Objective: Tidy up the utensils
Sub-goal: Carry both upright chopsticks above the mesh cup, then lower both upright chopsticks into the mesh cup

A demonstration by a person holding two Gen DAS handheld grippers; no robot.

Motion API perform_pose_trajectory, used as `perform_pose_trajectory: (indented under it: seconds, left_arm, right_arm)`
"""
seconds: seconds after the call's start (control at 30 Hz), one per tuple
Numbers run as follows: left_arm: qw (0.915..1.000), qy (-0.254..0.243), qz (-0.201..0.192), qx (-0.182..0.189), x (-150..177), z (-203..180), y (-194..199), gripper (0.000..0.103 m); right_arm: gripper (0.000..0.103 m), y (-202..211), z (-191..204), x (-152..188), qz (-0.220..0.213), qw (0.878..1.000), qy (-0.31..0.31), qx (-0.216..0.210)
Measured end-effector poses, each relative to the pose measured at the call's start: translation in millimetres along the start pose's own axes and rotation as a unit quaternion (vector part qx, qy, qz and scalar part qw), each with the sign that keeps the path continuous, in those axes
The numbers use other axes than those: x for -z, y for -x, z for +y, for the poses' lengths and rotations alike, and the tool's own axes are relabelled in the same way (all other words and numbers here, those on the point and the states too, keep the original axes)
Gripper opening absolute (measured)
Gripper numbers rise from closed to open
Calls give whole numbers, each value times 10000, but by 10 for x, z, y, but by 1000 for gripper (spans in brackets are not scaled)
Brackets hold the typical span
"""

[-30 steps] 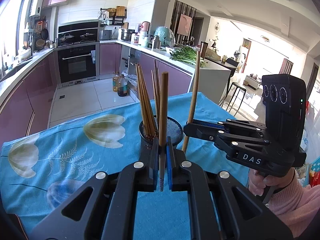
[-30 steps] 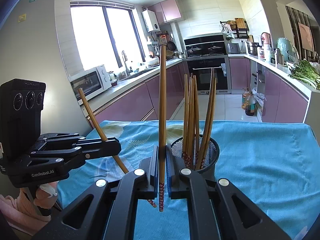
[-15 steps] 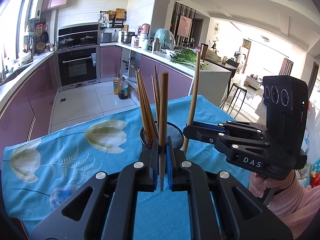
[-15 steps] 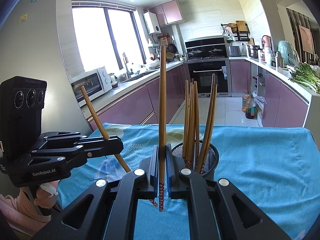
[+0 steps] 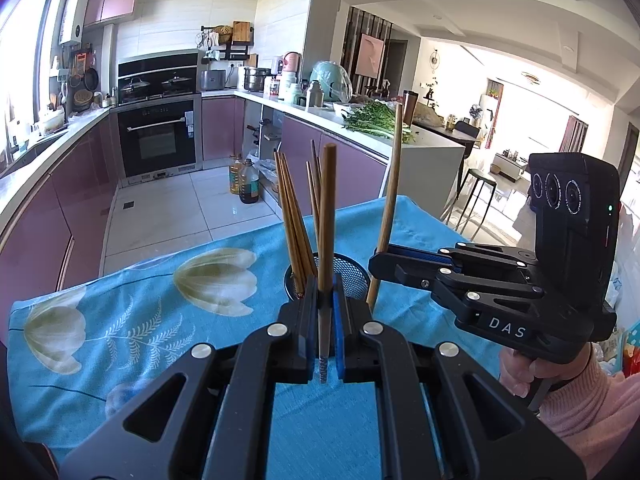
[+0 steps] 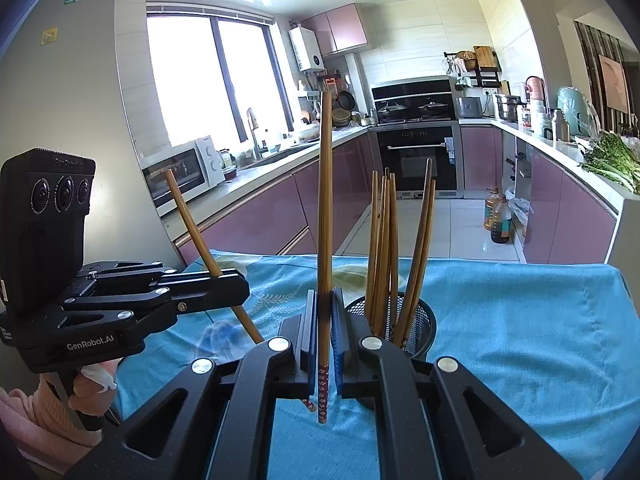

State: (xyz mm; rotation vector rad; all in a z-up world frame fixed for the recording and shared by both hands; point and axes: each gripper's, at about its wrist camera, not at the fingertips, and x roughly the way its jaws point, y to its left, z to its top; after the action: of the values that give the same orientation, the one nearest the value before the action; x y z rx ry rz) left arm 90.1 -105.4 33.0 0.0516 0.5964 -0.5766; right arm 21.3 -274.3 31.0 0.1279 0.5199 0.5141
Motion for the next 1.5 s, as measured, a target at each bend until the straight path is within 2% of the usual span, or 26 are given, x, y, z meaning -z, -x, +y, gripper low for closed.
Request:
perform_pose_trajectory:
  seconds: [0.93,1.5]
  left_arm:
    - [9986,-202,-485,39,-375,-149,200,7]
    - [9969,-201,-751,95,-485,-149,199,7]
  right_arm:
    - [6,49,30,-268,-389,9991,138,69]
    - [6,26,43,-358,-518,9985,114,164]
